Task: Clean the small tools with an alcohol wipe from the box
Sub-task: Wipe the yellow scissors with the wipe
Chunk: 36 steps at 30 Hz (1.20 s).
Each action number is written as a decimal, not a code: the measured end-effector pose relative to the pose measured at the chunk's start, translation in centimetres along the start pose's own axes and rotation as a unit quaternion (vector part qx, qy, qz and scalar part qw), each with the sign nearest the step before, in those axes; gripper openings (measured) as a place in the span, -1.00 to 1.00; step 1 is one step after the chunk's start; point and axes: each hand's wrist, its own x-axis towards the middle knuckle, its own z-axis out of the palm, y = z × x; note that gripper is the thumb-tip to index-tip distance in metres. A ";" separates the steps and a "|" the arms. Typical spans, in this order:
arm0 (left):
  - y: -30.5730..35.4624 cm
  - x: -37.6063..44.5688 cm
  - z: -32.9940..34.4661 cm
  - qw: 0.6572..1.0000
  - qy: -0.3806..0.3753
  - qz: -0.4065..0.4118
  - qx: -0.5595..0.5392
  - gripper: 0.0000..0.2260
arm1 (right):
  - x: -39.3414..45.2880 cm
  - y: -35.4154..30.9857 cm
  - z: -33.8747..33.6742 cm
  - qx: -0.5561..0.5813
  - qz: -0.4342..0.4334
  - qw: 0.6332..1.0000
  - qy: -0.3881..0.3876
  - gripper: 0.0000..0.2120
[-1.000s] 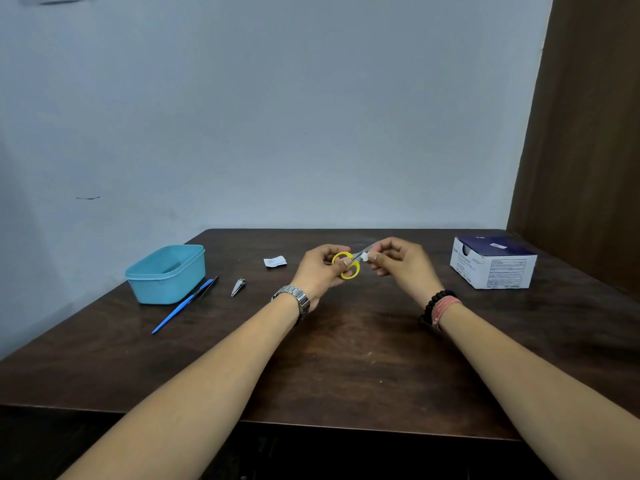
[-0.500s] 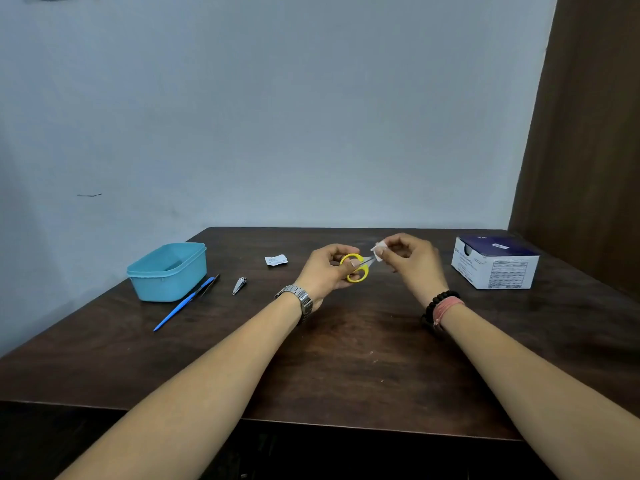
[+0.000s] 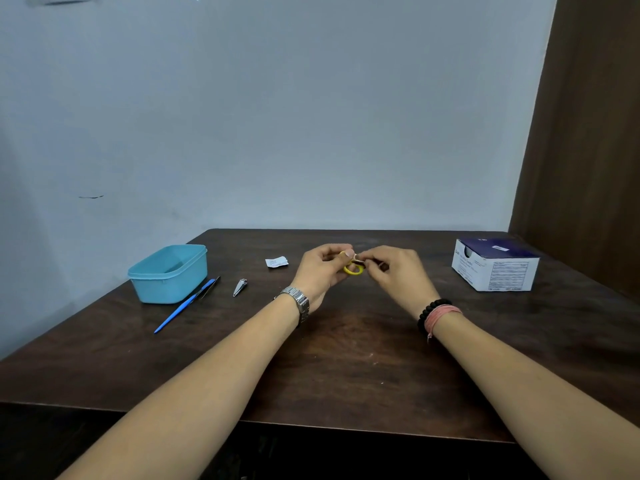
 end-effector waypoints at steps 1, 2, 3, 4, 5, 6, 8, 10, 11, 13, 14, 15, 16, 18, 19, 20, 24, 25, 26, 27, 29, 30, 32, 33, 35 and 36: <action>0.1 0.0 0.0 1.000 -0.007 -0.003 -0.013 -0.87 | 0.0 0.0 0.0 0.007 0.003 1.000 0.001 -0.80; 0.2 0.0 0.0 1.000 -0.016 -0.006 -0.016 -0.83 | 0.0 0.0 -0.1 0.020 0.010 1.000 0.004 -0.80; 0.2 -0.1 0.0 1.000 -0.024 -0.008 -0.010 -0.78 | 0.0 0.0 -0.2 0.036 0.021 0.999 0.011 -0.82; 0.3 -0.1 0.1 0.999 -0.032 -0.007 0.005 -0.74 | 0.0 0.0 -0.2 0.055 0.035 0.998 0.019 -0.86; 0.2 -0.2 0.2 0.999 -0.041 -0.005 0.024 -0.71 | -0.1 0.0 -0.4 0.073 0.049 0.996 0.027 -0.90; 0.2 -0.3 0.2 0.998 -0.049 -0.003 0.046 -0.70 | -0.1 0.0 -0.5 0.086 0.061 0.994 0.034 -0.93; 0.1 -0.3 0.2 0.995 -0.059 0.008 0.081 -0.69 | -0.1 0.1 -0.7 0.104 0.082 0.991 0.035 -0.94; 0.1 -0.2 0.1 0.992 -0.061 0.024 0.111 -0.69 | 0.0 0.1 -0.8 0.124 0.110 0.986 0.022 -0.91; 0.2 -0.2 0.1 0.990 -0.059 0.032 0.126 -0.70 | 0.0 0.2 -0.9 0.137 0.123 0.983 0.016 -0.89; 0.2 -0.1 0.0 0.988 -0.049 0.045 0.136 -0.71 | 0.0 0.2 -0.9 0.169 0.147 0.975 0.007 -0.88; 0.2 0.0 -0.1 0.989 -0.038 0.051 0.132 -0.72 | 0.1 0.2 -0.8 0.185 0.161 0.969 0.001 -0.89; 0.2 0.0 -0.1 0.990 -0.025 0.059 0.126 -0.72 | 0.1 0.2 -0.8 0.206 0.176 0.963 -0.005 -0.89; 0.2 0.1 -0.1 0.990 -0.012 0.067 0.120 -0.71 | 0.2 0.2 -0.8 0.232 0.192 0.954 -0.008 -0.90; 0.2 0.2 -0.1 0.993 0.005 0.067 0.096 -0.69 | 0.2 -0.1 -0.7 0.300 0.223 0.927 0.000 -0.90; 0.2 0.2 0.0 0.995 0.005 0.059 0.082 -0.69 | 0.2 -0.3 -0.7 0.333 0.235 0.913 0.008 -0.91; 0.1 0.2 0.1 0.996 0.000 0.047 0.071 -0.68 | 0.2 -0.4 -0.7 0.360 0.245 0.900 0.016 -0.91; -0.8 -0.1 0.5 0.995 -0.059 -0.004 0.080 -0.71 | 0.2 -0.5 -0.7 0.404 0.264 0.875 0.040 -0.90; -1.0 -0.2 0.6 0.994 -0.072 -0.013 0.079 -0.77 | 0.2 -0.5 -0.6 0.403 0.265 0.875 0.043 -0.90; -1.0 -0.3 0.7 0.994 -0.079 -0.020 0.075 -0.81 | 0.2 -0.5 -0.5 0.399 0.265 0.877 0.043 -0.89; -1.1 -0.4 0.8 0.994 -0.080 -0.024 0.069 -0.83 | 0.2 -0.5 -0.3 0.393 0.265 0.879 0.045 -0.89; -1.1 -0.4 0.8 0.994 -0.077 -0.024 0.073 -0.85 | 0.1 -0.5 -0.1 0.378 0.261 0.887 0.056 -0.88; -1.1 -0.4 0.9 0.994 -0.075 -0.025 0.077 -0.85 | 0.1 -0.6 0.0 0.370 0.258 0.891 0.063 -0.87; -1.0 -0.6 1.2 0.994 -0.071 -0.031 0.078 -0.82 | 0.1 -0.7 0.0 0.360 0.249 0.897 0.069 -0.88; -0.9 -0.6 1.3 0.994 -0.068 -0.035 0.072 -0.82 | 0.2 -0.7 0.0 0.357 0.244 0.899 0.068 -0.90; -0.8 -0.7 1.6 0.996 -0.062 -0.037 0.060 -0.84 | 0.1 -0.8 0.0 0.350 0.234 0.905 0.062 -0.92; -0.7 -0.7 1.6 0.996 -0.057 -0.036 0.059 -0.85 | 0.1 -0.8 0.0 0.347 0.231 0.907 0.059 -0.92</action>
